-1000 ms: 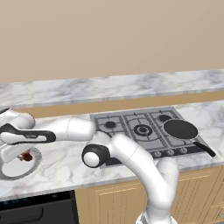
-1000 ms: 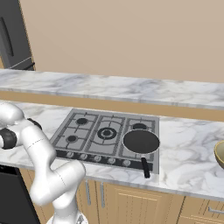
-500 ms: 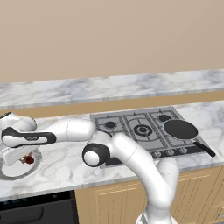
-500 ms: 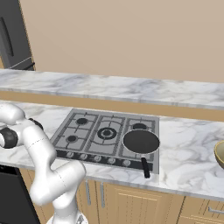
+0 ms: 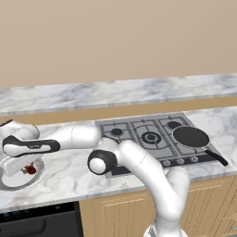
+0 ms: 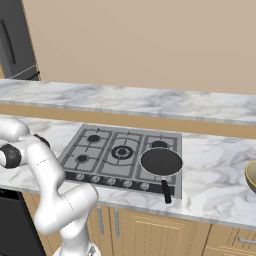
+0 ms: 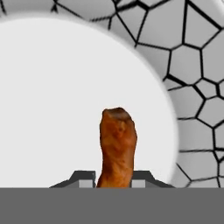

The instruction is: Place the chicken drumstick on the plate and place the tomato on the same plate.

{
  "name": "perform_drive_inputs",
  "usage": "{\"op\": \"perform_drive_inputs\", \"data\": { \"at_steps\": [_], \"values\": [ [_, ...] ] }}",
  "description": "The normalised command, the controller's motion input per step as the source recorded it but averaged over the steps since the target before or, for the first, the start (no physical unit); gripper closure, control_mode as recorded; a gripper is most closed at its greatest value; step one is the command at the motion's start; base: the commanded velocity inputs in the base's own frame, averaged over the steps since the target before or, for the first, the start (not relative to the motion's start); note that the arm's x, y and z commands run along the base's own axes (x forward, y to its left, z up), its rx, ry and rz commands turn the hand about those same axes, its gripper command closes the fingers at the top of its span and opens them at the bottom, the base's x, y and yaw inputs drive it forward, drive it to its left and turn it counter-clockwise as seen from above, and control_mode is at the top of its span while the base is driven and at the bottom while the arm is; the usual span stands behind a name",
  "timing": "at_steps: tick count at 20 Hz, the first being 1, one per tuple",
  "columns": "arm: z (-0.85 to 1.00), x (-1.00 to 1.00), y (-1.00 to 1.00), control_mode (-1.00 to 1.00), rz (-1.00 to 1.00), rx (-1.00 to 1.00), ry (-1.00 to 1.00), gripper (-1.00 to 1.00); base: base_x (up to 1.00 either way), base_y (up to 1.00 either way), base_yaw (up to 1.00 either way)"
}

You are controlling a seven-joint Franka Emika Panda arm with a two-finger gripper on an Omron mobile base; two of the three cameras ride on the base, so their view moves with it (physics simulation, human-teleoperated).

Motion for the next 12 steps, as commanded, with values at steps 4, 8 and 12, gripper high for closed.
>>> {"op": "perform_drive_inputs", "data": {
  "at_steps": [4, 8, 12],
  "values": [
    [-0.02, 0.00, 0.02, -1.00, 0.00, 0.00, 0.00, -1.00, 0.00, 0.00, 0.00],
    [0.00, -0.05, 0.00, -1.00, 0.00, 0.00, -0.01, -1.00, 0.00, 0.00, 0.00],
    [0.10, -0.13, 0.00, -1.00, 0.00, 0.00, -0.04, -1.00, 0.00, 0.00, 0.00]
  ]
}}
